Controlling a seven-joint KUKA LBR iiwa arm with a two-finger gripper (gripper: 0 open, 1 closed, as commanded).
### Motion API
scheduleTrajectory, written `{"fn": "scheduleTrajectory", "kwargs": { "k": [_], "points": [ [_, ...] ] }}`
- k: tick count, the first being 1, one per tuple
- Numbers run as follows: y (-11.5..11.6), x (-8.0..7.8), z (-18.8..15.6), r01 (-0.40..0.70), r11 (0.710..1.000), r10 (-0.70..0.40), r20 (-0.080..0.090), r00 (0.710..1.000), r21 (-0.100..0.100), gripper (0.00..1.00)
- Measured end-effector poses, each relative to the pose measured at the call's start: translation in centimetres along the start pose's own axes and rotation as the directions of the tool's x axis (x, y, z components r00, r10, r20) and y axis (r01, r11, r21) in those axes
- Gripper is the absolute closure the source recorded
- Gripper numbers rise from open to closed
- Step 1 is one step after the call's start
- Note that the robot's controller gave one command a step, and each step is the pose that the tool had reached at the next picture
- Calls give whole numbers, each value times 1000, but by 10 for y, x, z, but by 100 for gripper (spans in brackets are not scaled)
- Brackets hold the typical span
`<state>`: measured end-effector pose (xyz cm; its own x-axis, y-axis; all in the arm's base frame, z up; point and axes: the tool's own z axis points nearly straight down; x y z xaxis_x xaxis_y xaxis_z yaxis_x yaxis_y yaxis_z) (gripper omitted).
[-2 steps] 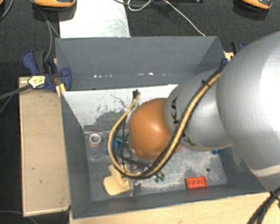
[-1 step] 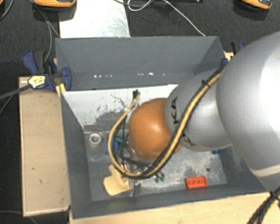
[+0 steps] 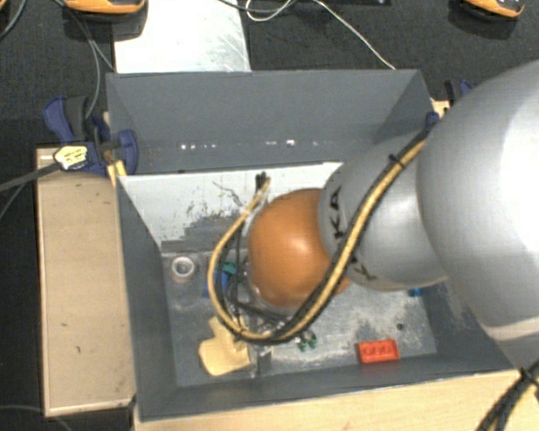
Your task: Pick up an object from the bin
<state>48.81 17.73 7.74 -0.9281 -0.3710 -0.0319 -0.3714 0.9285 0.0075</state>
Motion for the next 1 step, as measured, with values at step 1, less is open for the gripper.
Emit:
{"fn": "scheduleTrajectory", "kwargs": {
  "k": [1],
  "points": [
    [0, 1, -3, 0, 1000, 0, -2, 1000, 0, 100]
  ]
}}
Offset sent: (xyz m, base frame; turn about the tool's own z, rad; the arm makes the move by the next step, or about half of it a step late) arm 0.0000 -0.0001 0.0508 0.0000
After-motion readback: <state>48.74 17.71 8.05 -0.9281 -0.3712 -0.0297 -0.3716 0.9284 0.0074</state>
